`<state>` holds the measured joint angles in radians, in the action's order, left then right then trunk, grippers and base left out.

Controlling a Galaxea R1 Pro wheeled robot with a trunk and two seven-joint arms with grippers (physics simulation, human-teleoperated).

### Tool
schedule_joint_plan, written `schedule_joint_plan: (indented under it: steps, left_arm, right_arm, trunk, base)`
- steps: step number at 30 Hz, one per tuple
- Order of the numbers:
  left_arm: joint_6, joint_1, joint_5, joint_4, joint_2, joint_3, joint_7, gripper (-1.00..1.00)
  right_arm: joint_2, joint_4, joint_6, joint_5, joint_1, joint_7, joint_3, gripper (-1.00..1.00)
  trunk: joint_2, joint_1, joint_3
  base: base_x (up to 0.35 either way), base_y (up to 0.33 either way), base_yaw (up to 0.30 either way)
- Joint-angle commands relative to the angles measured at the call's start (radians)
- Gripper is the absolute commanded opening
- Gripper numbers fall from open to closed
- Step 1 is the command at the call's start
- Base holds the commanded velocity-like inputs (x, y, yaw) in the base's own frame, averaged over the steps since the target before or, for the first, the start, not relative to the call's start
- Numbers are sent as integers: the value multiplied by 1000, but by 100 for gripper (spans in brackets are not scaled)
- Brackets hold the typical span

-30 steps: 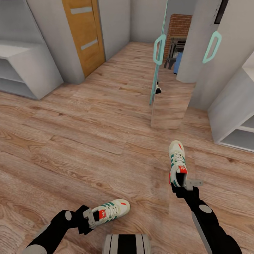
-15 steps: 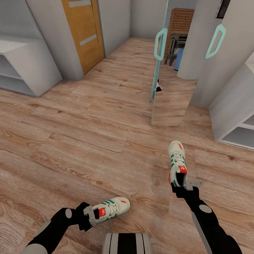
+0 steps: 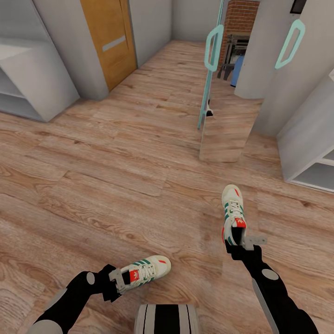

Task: Pick up the two gym shoes and the two sandals from the corridor floor and place them onto the hallstand (shoe rack) in the corridor, making sure they are on the rack and not on the floor. Arrange them so the two gym shoes are next to each other and the two sandals are next to each other.

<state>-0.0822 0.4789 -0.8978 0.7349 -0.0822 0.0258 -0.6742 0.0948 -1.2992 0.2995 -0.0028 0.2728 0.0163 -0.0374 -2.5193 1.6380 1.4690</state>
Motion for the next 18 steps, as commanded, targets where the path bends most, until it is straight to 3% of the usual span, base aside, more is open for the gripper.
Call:
schedule_joint_plan:
  steps: [1,6,15,18]
  left_arm:
    - [-7,0,-1,2,-1,3,-4,100]
    - [-8,0,-1,3,-1,3,-5,100]
    - [-8,0,-1,3,-1,3,-4,100]
    - [-8,0,-1,3,-1,3,-4,100]
  right_arm:
    - [0,-2,6,0,0,2,1,-100]
    - [0,-2,6,0,0,2,1,-100]
    - [0,-2,6,0,0,2,1,-100]
    - [0,-2,6,0,0,2,1,-100]
  trunk:
    - [0,0,1]
    - [0,0,1]
    - [-2,4,35]
    - [-2,4,35]
  base:
    - [0,0,0]
    - [0,0,0]
    - [0,0,0]
    - [0,0,0]
